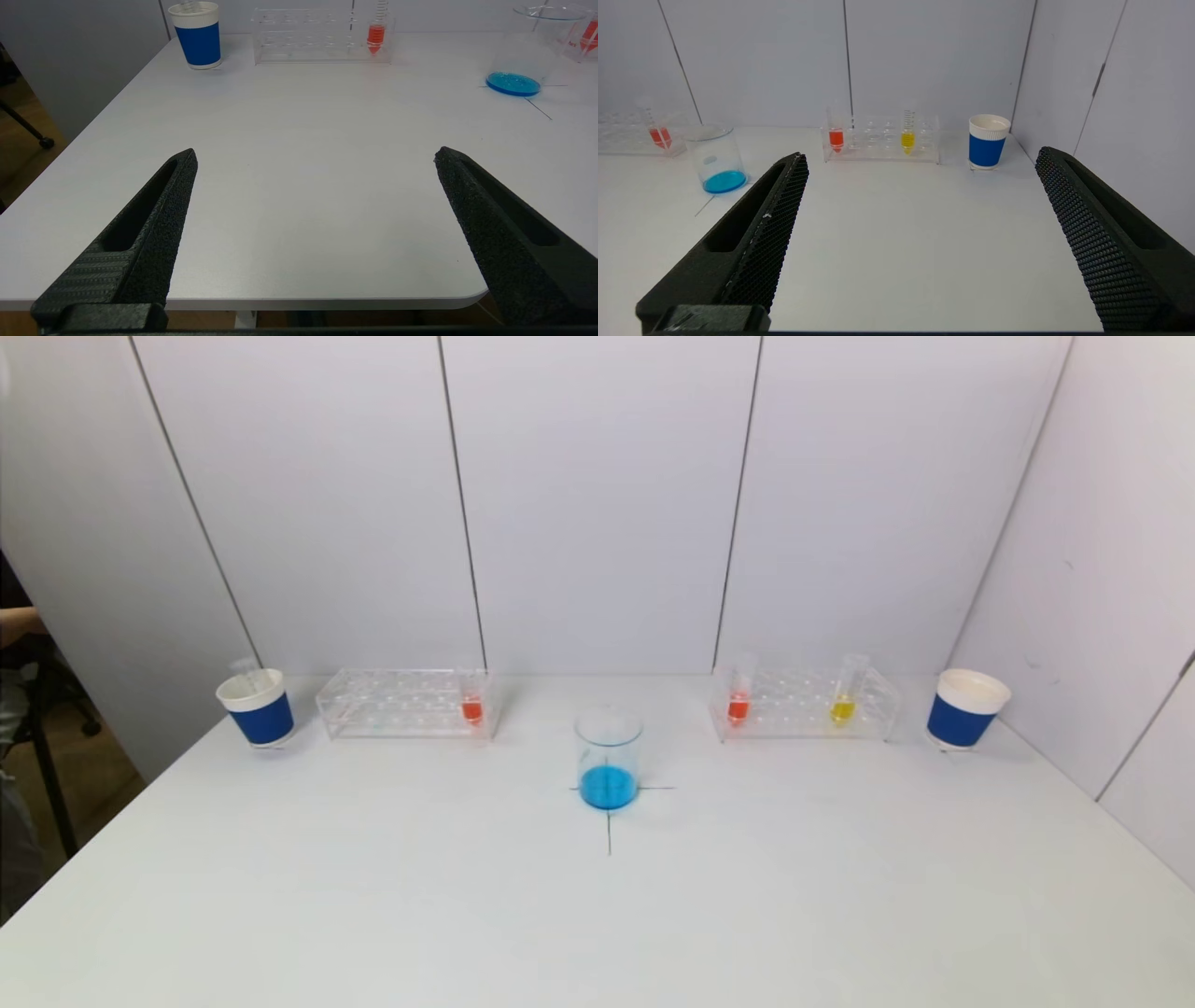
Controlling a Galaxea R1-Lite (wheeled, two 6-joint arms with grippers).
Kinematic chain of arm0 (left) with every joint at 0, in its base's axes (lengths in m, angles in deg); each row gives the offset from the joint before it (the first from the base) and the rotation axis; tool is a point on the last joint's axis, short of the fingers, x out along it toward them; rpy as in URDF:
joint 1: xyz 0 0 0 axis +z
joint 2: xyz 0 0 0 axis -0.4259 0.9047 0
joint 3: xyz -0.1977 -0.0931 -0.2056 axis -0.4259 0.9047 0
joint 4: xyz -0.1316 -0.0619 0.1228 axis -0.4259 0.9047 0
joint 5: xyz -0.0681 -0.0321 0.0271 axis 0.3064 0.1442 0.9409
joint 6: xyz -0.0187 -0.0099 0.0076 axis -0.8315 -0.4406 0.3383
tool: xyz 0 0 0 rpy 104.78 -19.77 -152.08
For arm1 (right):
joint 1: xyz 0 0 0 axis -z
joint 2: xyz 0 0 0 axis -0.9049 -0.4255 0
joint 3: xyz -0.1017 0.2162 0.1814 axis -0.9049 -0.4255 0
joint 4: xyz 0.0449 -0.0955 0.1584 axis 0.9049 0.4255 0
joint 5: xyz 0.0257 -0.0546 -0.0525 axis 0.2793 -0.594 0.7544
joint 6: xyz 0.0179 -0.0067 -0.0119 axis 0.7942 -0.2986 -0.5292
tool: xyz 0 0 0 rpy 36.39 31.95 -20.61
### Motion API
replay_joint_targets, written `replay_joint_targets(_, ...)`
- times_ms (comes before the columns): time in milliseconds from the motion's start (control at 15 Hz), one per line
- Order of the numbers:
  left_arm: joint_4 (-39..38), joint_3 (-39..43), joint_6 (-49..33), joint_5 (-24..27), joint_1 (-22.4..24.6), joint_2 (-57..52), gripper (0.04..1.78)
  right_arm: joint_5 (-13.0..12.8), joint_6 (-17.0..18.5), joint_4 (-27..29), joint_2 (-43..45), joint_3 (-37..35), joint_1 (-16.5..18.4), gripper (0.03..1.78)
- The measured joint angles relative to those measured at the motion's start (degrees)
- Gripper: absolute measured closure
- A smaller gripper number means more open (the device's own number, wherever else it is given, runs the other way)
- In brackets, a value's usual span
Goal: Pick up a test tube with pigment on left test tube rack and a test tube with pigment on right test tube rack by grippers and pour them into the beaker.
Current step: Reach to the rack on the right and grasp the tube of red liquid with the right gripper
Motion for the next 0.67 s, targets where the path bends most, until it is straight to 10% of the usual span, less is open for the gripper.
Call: replay_joint_targets(667, 0.00, 0.00, 0.00, 0.01, 0.02, 0.01, 0.05, -0.57, -0.27, -17.30, -35.32, 14.85, -0.69, 0.04)
